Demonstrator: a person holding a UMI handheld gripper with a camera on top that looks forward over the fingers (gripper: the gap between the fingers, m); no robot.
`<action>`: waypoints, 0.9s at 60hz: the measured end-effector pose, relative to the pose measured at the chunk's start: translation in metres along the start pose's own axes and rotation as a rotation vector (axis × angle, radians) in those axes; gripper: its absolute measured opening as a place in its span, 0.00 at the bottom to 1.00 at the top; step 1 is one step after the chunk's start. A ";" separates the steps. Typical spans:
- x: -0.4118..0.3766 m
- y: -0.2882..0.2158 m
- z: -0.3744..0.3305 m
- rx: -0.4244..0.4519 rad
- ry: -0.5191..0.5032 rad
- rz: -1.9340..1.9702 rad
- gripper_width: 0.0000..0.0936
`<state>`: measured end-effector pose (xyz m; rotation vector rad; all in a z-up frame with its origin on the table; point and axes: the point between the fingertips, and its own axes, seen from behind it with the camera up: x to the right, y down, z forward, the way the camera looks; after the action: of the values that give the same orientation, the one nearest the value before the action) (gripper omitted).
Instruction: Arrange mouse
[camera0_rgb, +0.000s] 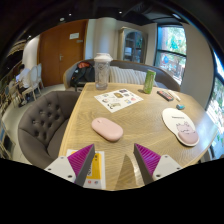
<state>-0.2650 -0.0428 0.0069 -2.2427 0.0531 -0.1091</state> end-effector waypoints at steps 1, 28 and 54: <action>0.003 0.000 0.004 0.005 0.000 0.002 0.87; 0.000 -0.037 0.081 0.039 -0.102 0.019 0.81; -0.011 -0.050 0.102 0.021 -0.113 -0.014 0.50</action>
<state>-0.2659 0.0683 -0.0181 -2.2239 -0.0243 0.0100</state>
